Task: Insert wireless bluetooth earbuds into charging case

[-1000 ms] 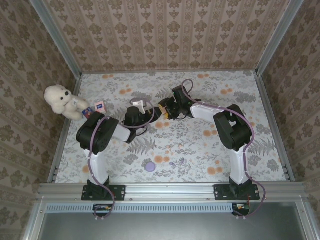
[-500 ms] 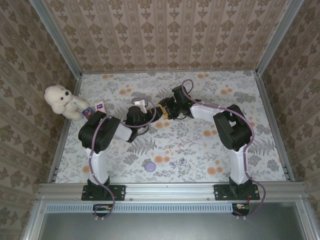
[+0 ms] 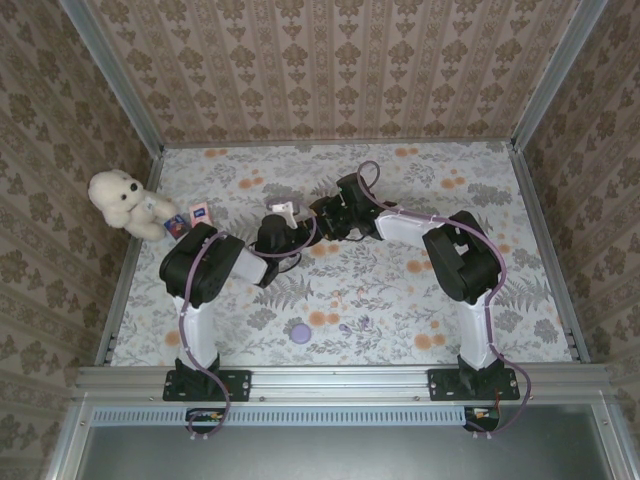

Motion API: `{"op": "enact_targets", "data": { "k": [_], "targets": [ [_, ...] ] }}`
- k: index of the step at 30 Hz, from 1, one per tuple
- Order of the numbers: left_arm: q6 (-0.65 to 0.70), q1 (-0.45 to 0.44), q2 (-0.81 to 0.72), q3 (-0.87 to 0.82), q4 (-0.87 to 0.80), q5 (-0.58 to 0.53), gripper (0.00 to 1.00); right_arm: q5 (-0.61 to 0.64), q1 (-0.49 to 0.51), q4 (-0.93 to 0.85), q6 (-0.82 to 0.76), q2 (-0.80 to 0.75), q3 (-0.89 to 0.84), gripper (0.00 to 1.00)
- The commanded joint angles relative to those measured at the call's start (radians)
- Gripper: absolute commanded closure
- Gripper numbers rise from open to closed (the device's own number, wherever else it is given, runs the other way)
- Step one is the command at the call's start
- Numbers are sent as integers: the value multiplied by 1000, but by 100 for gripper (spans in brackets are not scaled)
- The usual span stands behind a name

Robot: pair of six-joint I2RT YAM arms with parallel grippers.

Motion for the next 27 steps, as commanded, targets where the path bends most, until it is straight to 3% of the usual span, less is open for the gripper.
{"op": "enact_targets", "data": {
  "k": [1,6,14,27],
  "targets": [
    [10,-3,-2,-15,46,-46,54,-25,11,46,47,-29,-5,45],
    [3,-3,-9,-36,68,-67,54,-7,11,36,48,-35,-14,45],
    [9,6,-57,-88,74,-78,39,26,5,34,62,-31,-31,45],
    [-19,29,-70,-117,120,-77,37,53,2,13,69,-43,-29,45]
  ]
}}
